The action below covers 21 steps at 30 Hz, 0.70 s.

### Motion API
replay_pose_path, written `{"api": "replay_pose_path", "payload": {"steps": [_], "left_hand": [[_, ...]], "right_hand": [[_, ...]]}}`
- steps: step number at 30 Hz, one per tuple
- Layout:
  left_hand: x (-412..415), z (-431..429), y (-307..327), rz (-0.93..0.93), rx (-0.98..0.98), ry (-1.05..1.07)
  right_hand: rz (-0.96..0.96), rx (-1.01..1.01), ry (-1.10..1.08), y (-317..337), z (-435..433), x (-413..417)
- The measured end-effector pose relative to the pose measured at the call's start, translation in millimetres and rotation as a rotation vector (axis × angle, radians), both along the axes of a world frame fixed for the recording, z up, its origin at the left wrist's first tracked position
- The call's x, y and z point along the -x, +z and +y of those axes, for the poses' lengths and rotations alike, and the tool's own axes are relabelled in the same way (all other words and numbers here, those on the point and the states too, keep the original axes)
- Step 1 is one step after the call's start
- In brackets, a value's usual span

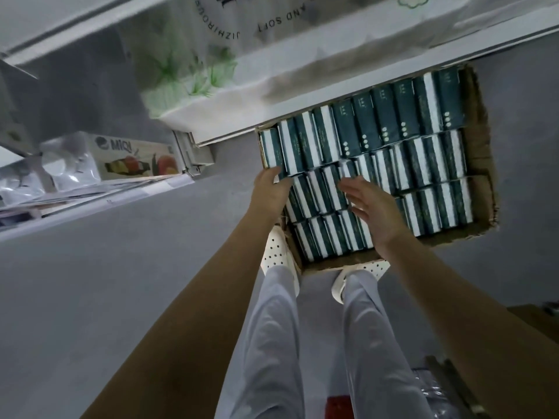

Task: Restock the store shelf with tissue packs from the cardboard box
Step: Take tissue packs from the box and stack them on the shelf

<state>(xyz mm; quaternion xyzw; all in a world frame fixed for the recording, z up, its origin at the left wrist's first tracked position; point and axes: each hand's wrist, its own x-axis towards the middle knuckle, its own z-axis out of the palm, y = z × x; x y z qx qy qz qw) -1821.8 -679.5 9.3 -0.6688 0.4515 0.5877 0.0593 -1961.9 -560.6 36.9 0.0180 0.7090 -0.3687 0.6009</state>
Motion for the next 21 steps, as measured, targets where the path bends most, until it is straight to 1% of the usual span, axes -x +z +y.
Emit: {"api": "replay_pose_path", "payload": {"steps": [5,11,13,15,18,19,21], "left_hand": [[6,-5,-20,0.023,-0.104,-0.006],[12,0,-28,-0.079,-0.178,-0.057],[12,0,-26,-0.06,-0.17,0.033],[11,0,-17,-0.016,-0.183,0.201],[6,2,15,0.061,-0.245,0.447],[3,3,28,0.091,-0.25,0.484],[-7,7,52,0.15,-0.236,0.48]], "right_hand": [[0.014,-0.018,0.04,-16,4,-2],[0.0,-0.033,0.024,-14,0,2],[-0.004,-0.026,0.02,-11,-4,4],[-0.003,-0.026,0.018,-8,-7,5],[-0.013,-0.024,0.023,-3,-11,6],[-0.022,-0.02,0.025,-1,-12,5],[-0.054,-0.006,0.031,1,-15,4]]}}
